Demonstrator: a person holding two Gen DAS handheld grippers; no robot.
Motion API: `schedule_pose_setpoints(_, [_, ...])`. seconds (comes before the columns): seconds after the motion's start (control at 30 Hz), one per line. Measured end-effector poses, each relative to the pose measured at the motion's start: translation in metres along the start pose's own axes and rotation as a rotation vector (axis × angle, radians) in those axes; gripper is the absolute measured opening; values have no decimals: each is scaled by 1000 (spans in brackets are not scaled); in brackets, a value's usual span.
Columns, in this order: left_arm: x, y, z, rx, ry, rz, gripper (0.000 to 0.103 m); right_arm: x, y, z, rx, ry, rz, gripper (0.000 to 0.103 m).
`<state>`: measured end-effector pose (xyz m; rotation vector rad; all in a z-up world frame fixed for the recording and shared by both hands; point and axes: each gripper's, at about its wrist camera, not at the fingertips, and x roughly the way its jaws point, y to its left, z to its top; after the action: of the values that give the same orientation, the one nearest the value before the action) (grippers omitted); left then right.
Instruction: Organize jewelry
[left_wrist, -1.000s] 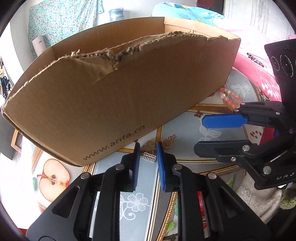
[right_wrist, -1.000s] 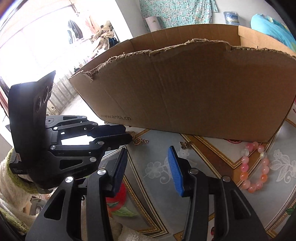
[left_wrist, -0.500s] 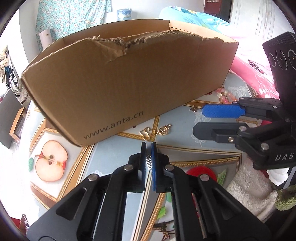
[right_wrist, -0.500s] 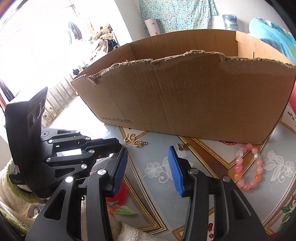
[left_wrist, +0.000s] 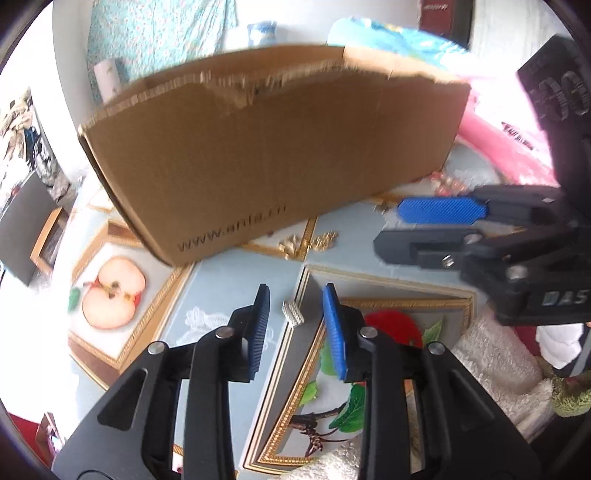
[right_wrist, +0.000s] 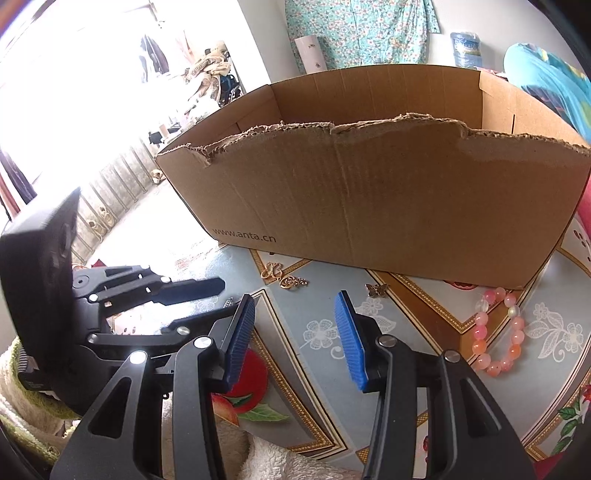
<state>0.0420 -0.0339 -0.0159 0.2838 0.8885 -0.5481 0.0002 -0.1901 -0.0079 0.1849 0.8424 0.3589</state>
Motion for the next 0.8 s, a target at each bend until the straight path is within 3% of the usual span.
schedule_pose_setpoints(0.1, [2, 1, 5, -40, 33, 38, 5, -4, 0, 0, -2, -6, 3, 45])
schedule_pose_setpoints(0.47, [4, 1, 6, -103, 24, 27, 5, -9, 5, 2, -26, -26, 7, 45])
schedule_pose_setpoints(0.53, [0, 10, 6, -120, 4, 13, 0, -8, 7, 4, -37, -27, 6, 45])
schedule_pose_setpoints(0.8, [-9, 39, 0, -184, -13, -5, 0, 7, 21, 13, -117, -10, -20, 40])
